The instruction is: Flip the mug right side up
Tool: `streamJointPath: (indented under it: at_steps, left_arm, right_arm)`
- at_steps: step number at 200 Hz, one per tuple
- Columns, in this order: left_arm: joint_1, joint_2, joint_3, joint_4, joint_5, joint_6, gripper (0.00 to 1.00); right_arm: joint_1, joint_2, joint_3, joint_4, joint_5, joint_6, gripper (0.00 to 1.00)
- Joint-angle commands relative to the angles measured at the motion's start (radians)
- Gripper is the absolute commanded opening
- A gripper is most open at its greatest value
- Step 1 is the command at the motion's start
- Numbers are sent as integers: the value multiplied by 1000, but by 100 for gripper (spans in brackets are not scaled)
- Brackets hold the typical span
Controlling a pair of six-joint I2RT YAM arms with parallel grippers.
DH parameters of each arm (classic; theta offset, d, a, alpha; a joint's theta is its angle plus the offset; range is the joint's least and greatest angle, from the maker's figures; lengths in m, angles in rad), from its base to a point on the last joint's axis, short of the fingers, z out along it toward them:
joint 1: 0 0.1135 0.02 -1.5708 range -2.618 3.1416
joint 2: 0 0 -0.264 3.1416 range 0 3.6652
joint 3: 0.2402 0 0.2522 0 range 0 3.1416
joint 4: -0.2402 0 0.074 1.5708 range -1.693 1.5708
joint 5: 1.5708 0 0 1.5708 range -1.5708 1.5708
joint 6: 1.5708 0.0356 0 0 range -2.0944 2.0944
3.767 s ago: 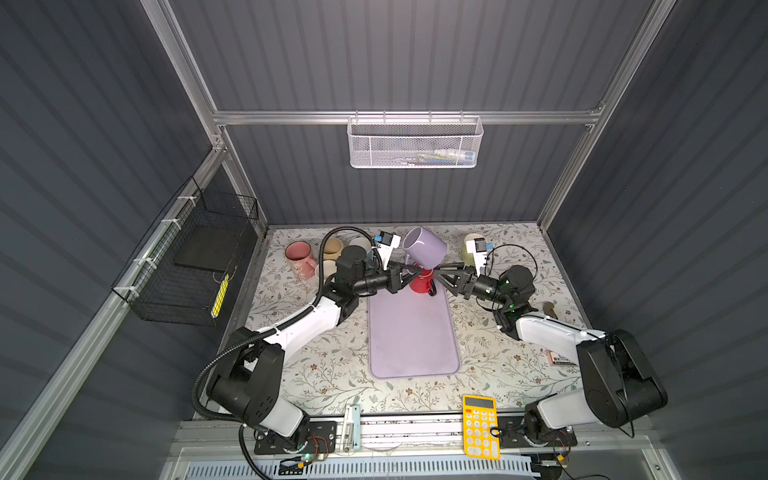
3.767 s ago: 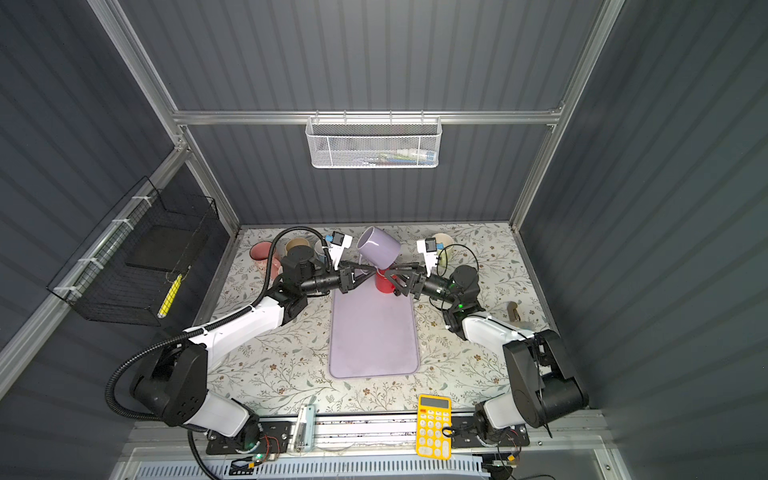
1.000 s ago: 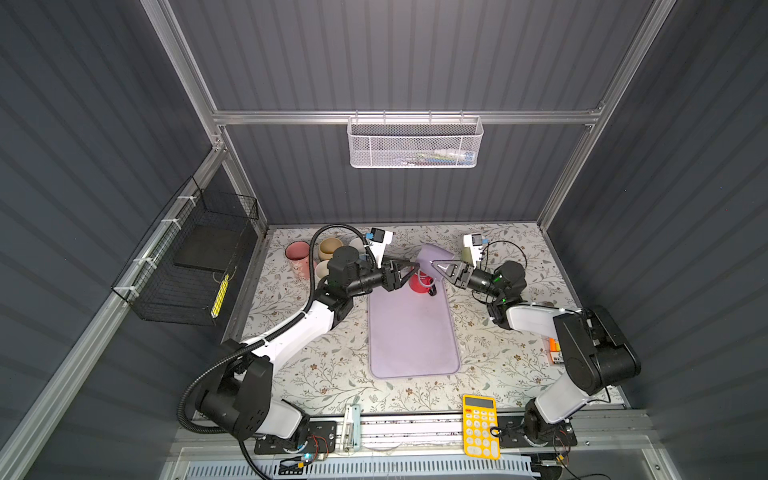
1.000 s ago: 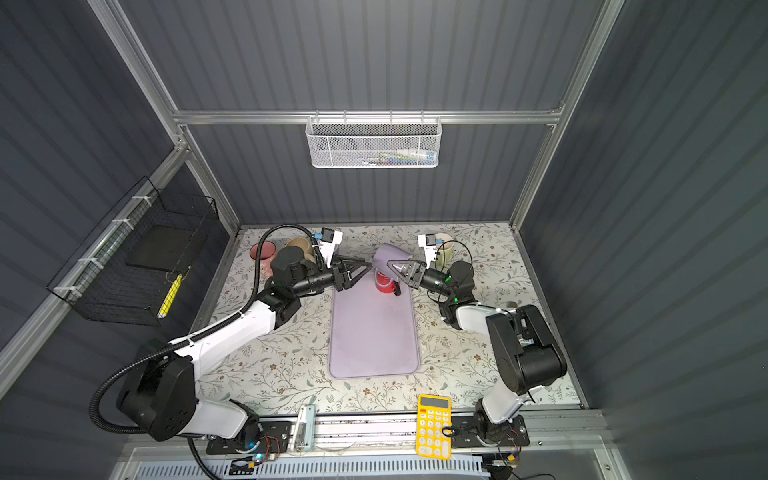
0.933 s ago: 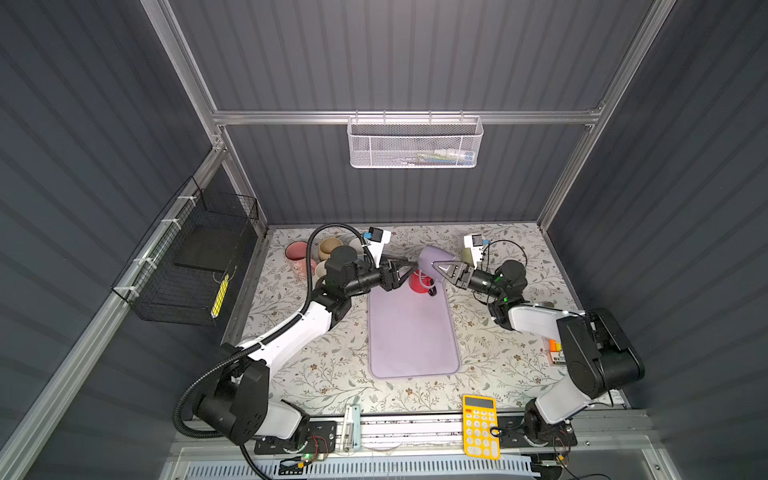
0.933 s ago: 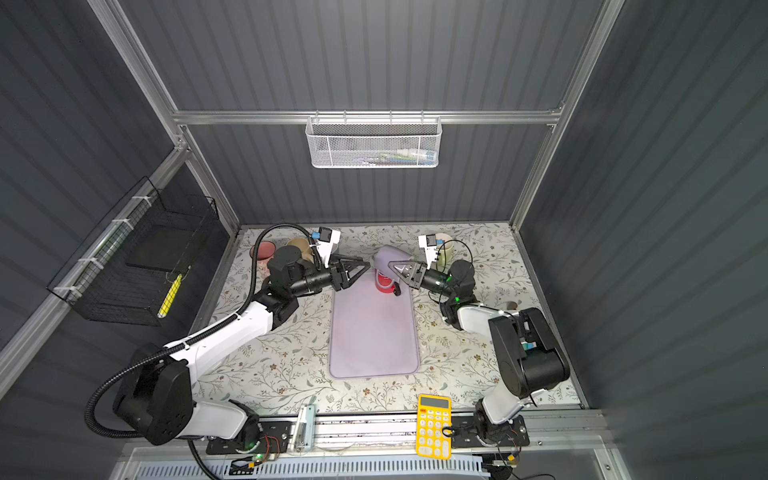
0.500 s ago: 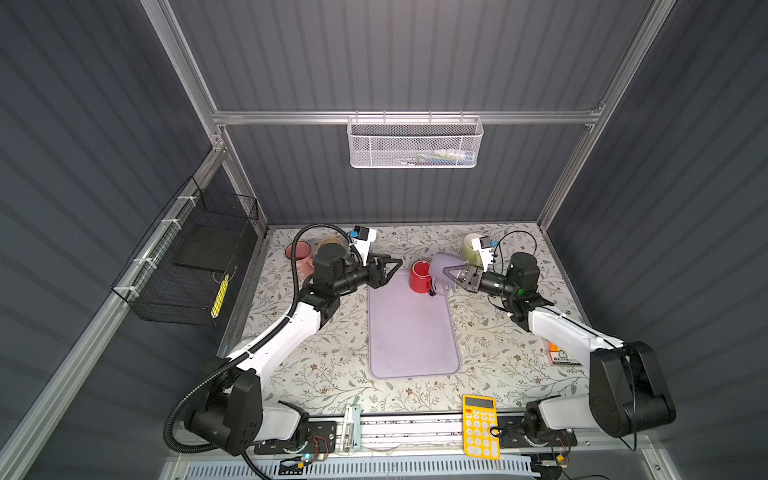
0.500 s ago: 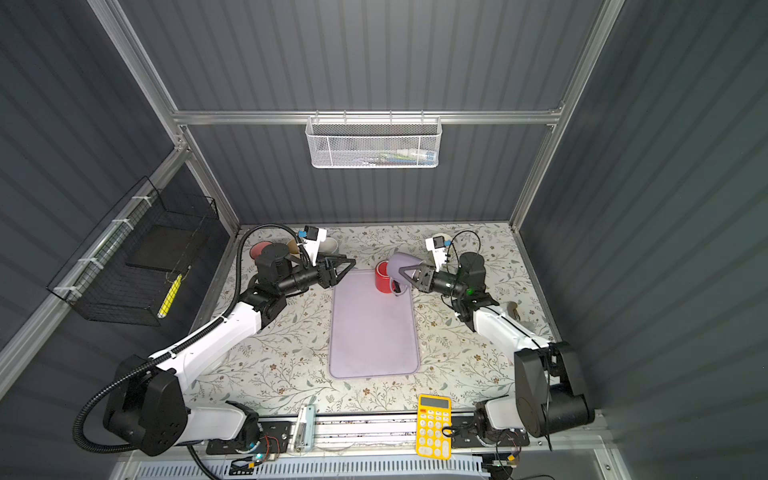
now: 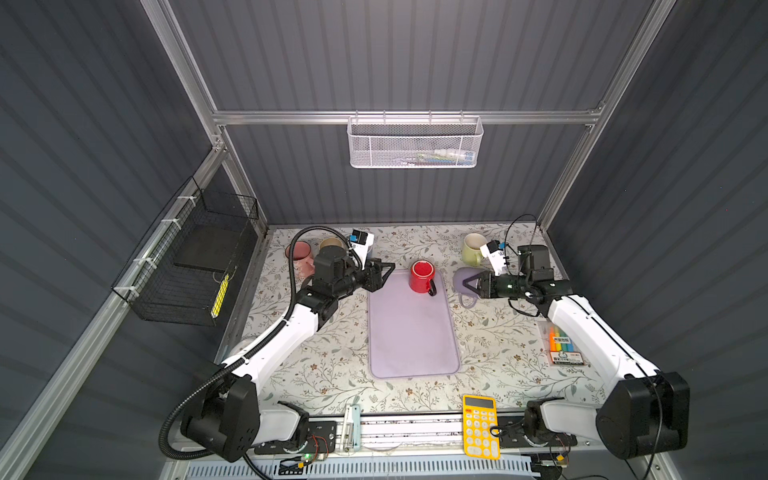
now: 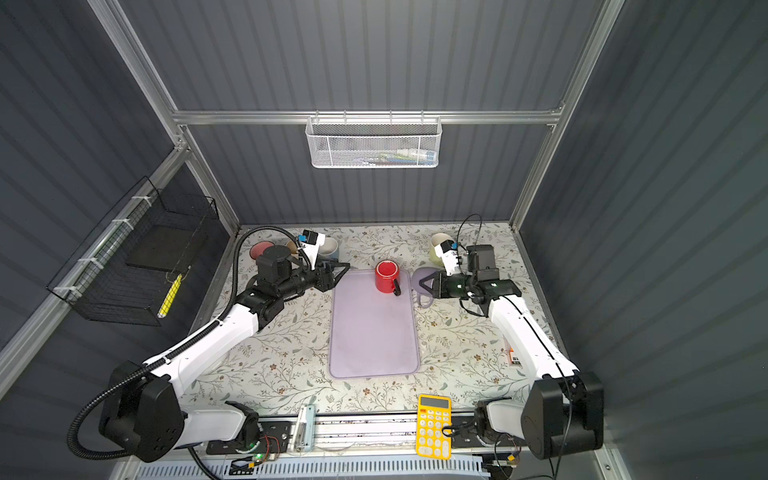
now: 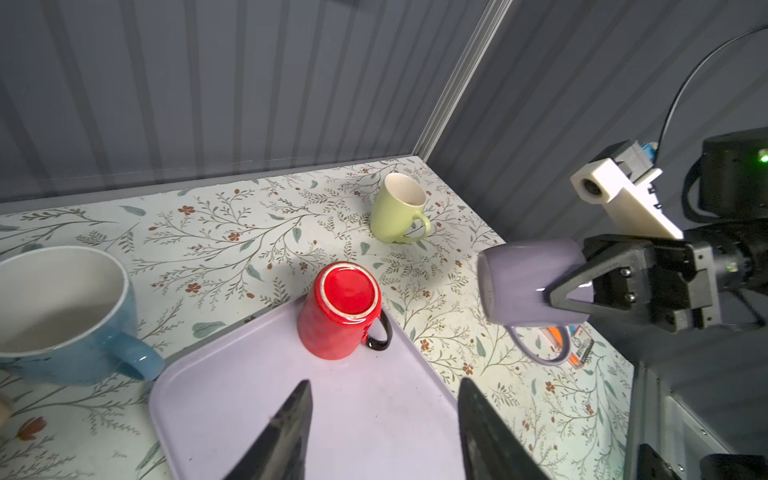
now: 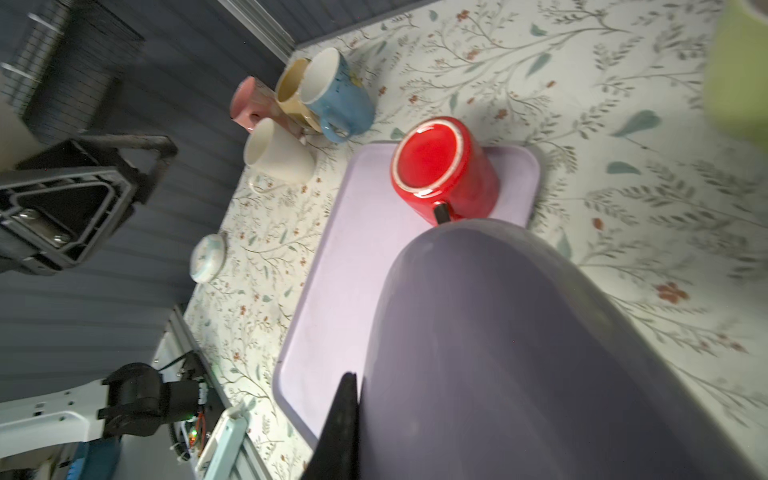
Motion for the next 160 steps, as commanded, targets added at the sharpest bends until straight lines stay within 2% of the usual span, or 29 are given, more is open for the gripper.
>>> streamJointPath:
  at_steps: [1, 33, 38, 80, 97, 102, 129, 160]
  left_arm:
    - [9, -30, -30, -27, -41, 45, 56]
    - [8, -36, -38, -62, -40, 69, 56]
    - [8, -38, -36, -73, -73, 75, 56]
    - [8, -57, -46, -133, -102, 118, 56]
    - [8, -64, -51, -156, -109, 133, 55]
    - [6, -65, -51, -167, -110, 136, 55]
    - [-1, -79, -40, -231, -112, 167, 55]
    - [-37, -88, -25, -321, -161, 220, 55]
  right_arm:
    - [-16, 11, 72, -179, 160, -112, 0]
    - [-40, 33, 97, -224, 235, -130, 0]
    - [-45, 36, 104, -229, 243, -132, 0]
    - [-79, 74, 160, -274, 298, -155, 0]
    - [-86, 107, 189, -296, 303, -172, 0]
    - [-87, 117, 202, -302, 345, -177, 0]
    - [-88, 188, 264, -350, 399, -204, 0]
    - [-95, 284, 349, -387, 443, -234, 0]
